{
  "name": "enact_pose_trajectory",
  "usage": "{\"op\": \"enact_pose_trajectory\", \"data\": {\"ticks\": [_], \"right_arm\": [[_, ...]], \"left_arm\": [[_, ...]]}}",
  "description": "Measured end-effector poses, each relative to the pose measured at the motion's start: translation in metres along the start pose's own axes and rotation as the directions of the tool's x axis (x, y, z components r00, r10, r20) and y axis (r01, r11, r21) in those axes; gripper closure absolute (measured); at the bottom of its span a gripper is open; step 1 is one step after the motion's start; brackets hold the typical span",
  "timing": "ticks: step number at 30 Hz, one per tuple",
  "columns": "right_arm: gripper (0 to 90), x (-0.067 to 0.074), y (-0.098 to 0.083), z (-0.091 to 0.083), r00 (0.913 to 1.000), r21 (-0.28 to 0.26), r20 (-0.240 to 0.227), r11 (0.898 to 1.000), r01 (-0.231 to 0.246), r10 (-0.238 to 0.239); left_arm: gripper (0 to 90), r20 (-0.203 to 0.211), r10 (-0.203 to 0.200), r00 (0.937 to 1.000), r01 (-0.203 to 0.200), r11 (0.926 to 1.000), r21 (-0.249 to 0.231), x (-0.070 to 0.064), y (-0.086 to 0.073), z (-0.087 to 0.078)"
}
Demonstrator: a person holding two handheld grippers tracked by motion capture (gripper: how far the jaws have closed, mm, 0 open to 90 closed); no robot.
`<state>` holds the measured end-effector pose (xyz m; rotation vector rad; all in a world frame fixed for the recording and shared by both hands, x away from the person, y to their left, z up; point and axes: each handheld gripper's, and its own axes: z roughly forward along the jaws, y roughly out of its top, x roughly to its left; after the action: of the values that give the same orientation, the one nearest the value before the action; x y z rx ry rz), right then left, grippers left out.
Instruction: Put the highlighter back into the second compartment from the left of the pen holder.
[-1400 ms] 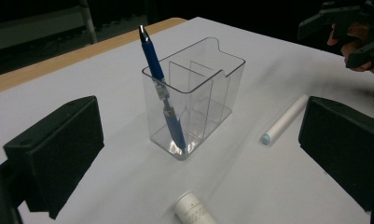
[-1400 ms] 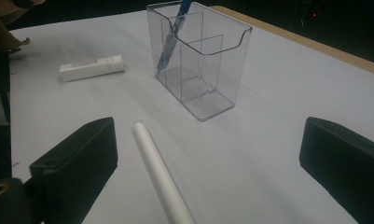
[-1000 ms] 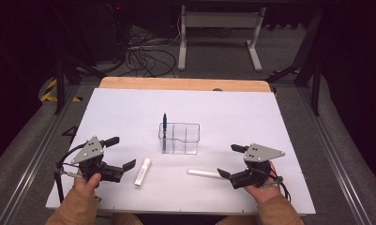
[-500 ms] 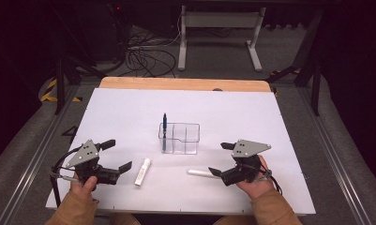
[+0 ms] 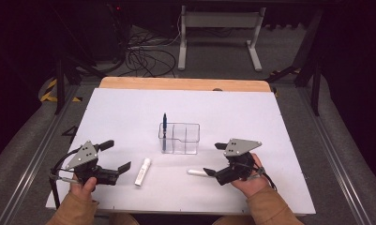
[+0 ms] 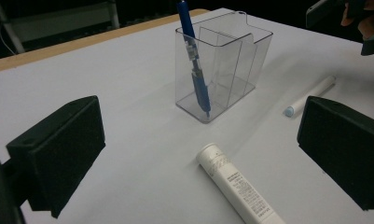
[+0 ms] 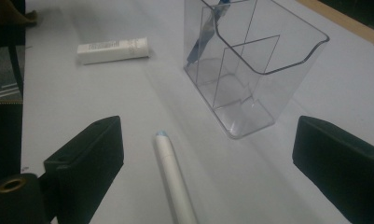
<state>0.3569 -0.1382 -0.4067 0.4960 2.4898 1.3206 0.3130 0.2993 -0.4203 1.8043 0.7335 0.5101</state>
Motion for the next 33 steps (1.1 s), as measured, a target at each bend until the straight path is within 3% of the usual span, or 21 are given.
{"op": "enact_pose_trajectory", "data": {"ticks": [8, 14, 22, 24, 33], "right_arm": [[12.9, 0.001, 0.007, 0.008, 0.9992, 0.083, -0.028, 0.996, 0.03, -0.028], [19.0, 0.001, 0.011, 0.015, 0.9973, 0.17, -0.049, 0.983, 0.062, -0.055], [30.6, 0.003, 0.017, 0.029, 0.9908, 0.283, -0.096, 0.952, 0.119, -0.096], [33.3, 0.005, 0.019, 0.032, 0.9882, 0.308, -0.103, 0.941, 0.14, -0.113], [44.2, 0.01, 0.024, 0.045, 0.9763, 0.394, -0.146, 0.896, 0.205, -0.159]], "left_arm": [[1.4, 0.008, 0.0, 1.0, 0.0, 1.0, 0.01, -0.001, -0.001, 0.003], [1.5, 0.004, -0.004, 1.0, 0.004, 0.9999, 0.01, 0.0, -0.002, 0.002], [1.5, 0.002, -0.003, 1.0, 0.003, 0.9999, 0.01, 0.002, -0.002, 0.001], [1.5, 0.005, -0.018, 0.9998, 0.018, 0.9998, 0.008, 0.001, -0.003, 0.001], [1.6, -0.001, -0.005, 1.0, 0.005, 0.9999, 0.01, 0.002, -0.003, 0.001]]}}
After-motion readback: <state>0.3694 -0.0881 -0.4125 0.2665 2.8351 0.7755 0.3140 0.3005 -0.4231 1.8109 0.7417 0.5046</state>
